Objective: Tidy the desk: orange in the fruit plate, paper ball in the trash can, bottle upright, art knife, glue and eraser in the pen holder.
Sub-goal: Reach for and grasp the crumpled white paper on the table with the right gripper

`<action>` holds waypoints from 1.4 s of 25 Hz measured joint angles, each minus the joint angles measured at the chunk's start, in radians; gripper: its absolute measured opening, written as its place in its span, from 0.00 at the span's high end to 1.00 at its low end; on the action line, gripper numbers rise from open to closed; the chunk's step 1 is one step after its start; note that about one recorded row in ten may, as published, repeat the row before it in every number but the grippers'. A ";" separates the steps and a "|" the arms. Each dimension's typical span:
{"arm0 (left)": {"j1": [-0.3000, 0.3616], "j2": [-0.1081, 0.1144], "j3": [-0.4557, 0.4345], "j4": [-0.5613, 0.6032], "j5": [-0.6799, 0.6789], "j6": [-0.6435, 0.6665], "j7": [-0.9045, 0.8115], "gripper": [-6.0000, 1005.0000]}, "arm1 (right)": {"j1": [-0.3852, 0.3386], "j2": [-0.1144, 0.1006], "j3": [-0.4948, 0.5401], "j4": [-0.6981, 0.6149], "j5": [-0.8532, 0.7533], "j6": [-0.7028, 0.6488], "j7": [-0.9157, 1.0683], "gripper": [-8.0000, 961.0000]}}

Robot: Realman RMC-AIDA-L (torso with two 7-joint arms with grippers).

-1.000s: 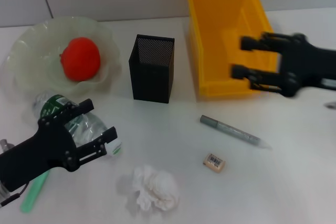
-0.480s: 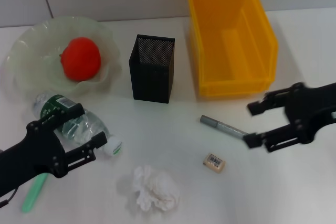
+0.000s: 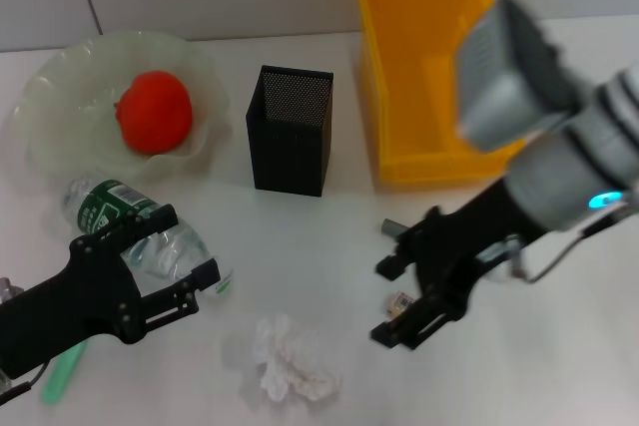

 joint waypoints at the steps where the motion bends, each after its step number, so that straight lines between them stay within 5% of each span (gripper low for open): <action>1: -0.001 -0.001 0.000 0.000 0.000 0.000 0.001 0.20 | 0.000 0.000 0.000 0.000 0.000 0.000 0.000 0.18; 8: -0.012 -0.009 0.004 0.001 0.001 -0.010 0.005 0.20 | 0.076 0.005 -0.202 0.089 0.002 0.167 0.070 0.18; 18: -0.026 -0.010 0.007 0.001 0.001 -0.032 0.005 0.20 | 0.103 0.007 -0.342 0.137 0.023 0.321 0.121 0.18; 30: -0.045 -0.012 0.004 0.000 0.016 -0.037 0.005 0.20 | 0.175 0.004 -0.380 0.265 0.073 0.338 0.137 0.21; 35: -0.049 -0.014 0.004 0.000 0.016 -0.037 0.005 0.21 | 0.169 0.003 -0.377 0.258 0.043 0.335 0.134 0.35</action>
